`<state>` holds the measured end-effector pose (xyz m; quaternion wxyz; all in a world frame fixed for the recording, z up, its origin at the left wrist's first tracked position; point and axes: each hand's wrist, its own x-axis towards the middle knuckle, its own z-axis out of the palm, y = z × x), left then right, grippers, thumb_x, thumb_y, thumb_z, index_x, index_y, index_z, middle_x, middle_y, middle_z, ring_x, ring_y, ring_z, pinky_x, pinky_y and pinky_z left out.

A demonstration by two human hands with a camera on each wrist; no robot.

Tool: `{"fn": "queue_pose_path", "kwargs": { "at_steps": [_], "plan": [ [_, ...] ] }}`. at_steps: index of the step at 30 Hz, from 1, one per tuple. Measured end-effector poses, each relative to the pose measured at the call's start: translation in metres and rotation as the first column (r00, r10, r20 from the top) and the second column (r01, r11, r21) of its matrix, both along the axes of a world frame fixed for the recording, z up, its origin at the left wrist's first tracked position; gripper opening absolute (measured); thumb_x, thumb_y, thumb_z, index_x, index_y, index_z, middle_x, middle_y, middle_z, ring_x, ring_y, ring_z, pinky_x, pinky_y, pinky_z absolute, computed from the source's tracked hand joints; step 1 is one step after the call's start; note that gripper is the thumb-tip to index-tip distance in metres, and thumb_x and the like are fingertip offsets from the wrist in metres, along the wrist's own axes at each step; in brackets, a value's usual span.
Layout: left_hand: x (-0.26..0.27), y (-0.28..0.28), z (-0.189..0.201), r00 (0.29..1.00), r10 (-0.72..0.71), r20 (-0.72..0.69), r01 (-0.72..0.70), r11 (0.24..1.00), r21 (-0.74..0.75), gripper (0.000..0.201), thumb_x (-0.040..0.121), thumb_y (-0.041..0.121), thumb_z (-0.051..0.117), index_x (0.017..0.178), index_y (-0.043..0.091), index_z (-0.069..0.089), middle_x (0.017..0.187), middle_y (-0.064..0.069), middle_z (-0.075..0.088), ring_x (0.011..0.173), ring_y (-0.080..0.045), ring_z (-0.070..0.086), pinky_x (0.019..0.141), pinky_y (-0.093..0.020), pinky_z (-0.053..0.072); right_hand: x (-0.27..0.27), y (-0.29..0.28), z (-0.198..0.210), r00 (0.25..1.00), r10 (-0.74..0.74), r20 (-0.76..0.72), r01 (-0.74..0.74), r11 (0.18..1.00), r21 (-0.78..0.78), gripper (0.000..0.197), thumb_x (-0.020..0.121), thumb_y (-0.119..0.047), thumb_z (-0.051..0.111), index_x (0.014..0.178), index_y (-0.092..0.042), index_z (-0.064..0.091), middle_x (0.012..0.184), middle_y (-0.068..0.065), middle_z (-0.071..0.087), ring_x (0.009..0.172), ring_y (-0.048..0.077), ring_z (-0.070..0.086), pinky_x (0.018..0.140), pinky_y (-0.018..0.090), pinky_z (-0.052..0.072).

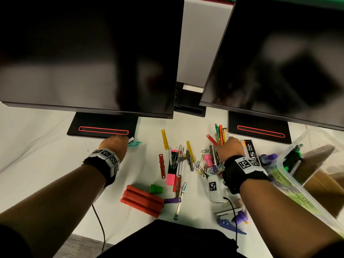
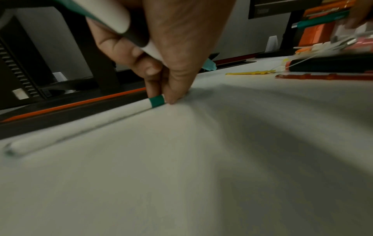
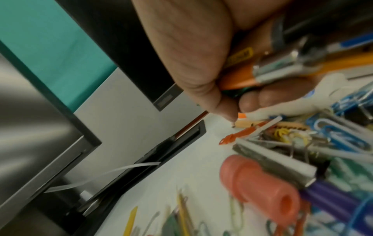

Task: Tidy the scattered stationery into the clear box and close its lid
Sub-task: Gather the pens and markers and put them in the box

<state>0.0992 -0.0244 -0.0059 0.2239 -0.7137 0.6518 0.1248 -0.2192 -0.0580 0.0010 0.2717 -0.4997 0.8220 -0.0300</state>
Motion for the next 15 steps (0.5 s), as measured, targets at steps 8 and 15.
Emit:
{"fn": "queue_pose_path", "kwargs": {
  "at_steps": [8,15],
  "plan": [
    [-0.057,-0.016,0.014,0.969,-0.087,-0.232,0.085,0.996,-0.02,0.024,0.096,0.018,0.037,0.117,0.01,0.045,0.113,-0.012,0.061,0.1,-0.027,0.059,0.08,-0.035,0.045,-0.022,0.001,-0.008,0.997,0.03,-0.072,-0.023,0.996,0.091,0.029,0.084,-0.014,0.059,0.107,0.004,0.059,0.11,0.021,0.065,0.1,0.035,0.064,0.075,0.034,0.052],
    [-0.109,-0.011,0.02,0.899,-0.076,-0.432,0.06,0.997,-0.049,0.022,0.094,0.022,0.047,0.112,0.01,0.05,0.109,-0.01,0.063,0.083,-0.022,0.054,0.072,-0.03,0.041,-0.027,-0.002,-0.005,0.997,0.012,-0.075,-0.012,1.0,-0.011,0.028,0.087,-0.015,0.057,0.11,0.002,0.056,0.113,0.02,0.063,0.103,0.036,0.061,0.081,0.037,0.052]
  ]
}}
